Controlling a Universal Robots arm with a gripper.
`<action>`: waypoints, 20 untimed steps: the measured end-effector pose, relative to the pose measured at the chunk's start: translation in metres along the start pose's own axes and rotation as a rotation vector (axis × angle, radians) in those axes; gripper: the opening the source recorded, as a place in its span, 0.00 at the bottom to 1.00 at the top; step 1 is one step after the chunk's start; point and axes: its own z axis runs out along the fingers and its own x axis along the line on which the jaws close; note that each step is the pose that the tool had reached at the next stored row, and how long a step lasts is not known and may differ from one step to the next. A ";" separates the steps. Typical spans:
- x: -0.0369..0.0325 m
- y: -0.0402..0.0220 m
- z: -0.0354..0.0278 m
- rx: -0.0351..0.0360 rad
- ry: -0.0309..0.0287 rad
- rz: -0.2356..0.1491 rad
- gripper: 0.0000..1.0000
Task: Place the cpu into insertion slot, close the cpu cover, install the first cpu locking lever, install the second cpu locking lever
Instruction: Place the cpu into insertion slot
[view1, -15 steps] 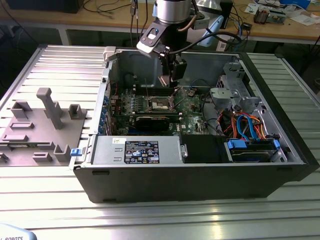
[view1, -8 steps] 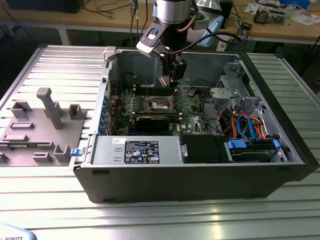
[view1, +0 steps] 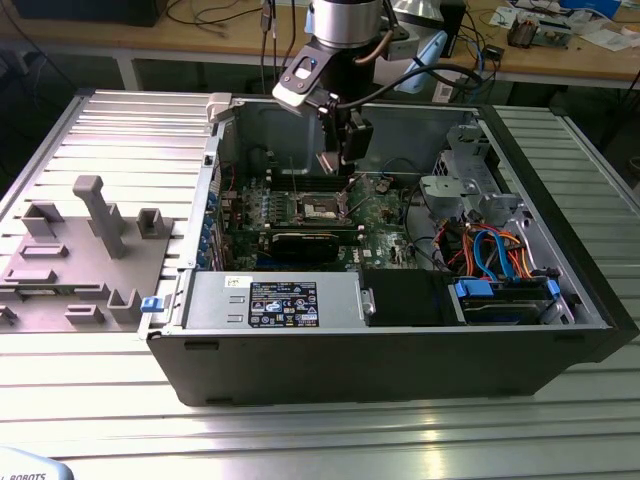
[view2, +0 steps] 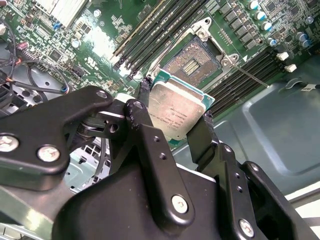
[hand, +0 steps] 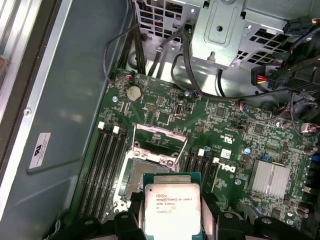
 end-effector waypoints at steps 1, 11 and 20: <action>0.0000 0.0000 0.0000 0.0001 -0.0001 0.001 0.54; 0.0000 0.0000 0.0005 0.0002 -0.0006 0.006 0.54; 0.0000 -0.0001 0.0009 0.0010 -0.0033 0.013 0.54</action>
